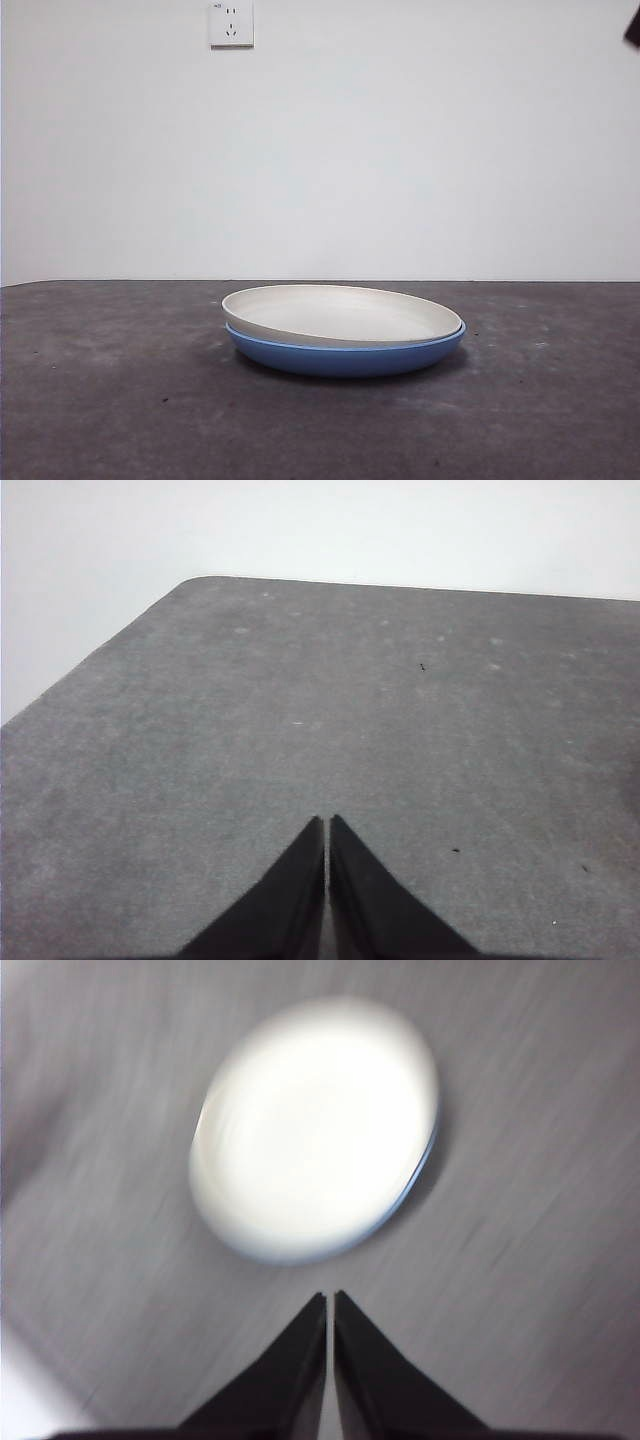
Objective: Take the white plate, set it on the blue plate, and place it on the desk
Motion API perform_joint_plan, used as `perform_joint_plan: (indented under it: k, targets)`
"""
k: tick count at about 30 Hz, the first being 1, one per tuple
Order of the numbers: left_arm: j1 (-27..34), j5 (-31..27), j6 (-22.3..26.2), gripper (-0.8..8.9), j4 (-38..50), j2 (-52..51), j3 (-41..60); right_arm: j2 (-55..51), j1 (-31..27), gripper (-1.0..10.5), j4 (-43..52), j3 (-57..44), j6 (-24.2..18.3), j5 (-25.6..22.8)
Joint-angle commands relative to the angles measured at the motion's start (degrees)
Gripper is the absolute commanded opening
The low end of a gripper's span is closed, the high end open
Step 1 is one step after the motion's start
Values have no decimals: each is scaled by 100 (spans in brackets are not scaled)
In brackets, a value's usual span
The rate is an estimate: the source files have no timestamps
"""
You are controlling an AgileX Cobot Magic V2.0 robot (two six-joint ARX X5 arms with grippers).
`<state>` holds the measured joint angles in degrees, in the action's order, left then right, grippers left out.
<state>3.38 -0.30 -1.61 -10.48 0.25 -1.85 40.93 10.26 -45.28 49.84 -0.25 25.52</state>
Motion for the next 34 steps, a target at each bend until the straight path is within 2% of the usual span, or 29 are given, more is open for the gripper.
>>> perform_joint_plan:
  k: [1,6,10,16,24,34]
  targets:
    - [13,-17,-39,9,-39,-9,120,-560,-415,8,955,-459,-129,-7]
    - [13,-20,-39,9,-39,-9,120,-1659,-1023,8,2527,-1735,-125,-9]
    - [13,-17,-39,9,-39,-9,120,-2374,-1178,8,3392,-2730,-101,-70]
    - [13,-17,-39,9,-39,-9,120,-3239,-1180,8,4334,-4002,448,-732]
    - [13,-17,-39,9,-39,-9,120,-3906,-1180,8,4610,-4876,713,-911]
    - [13,-17,-39,9,-37,-9,120,-4072,-1180,8,3681,-4927,599,-951]
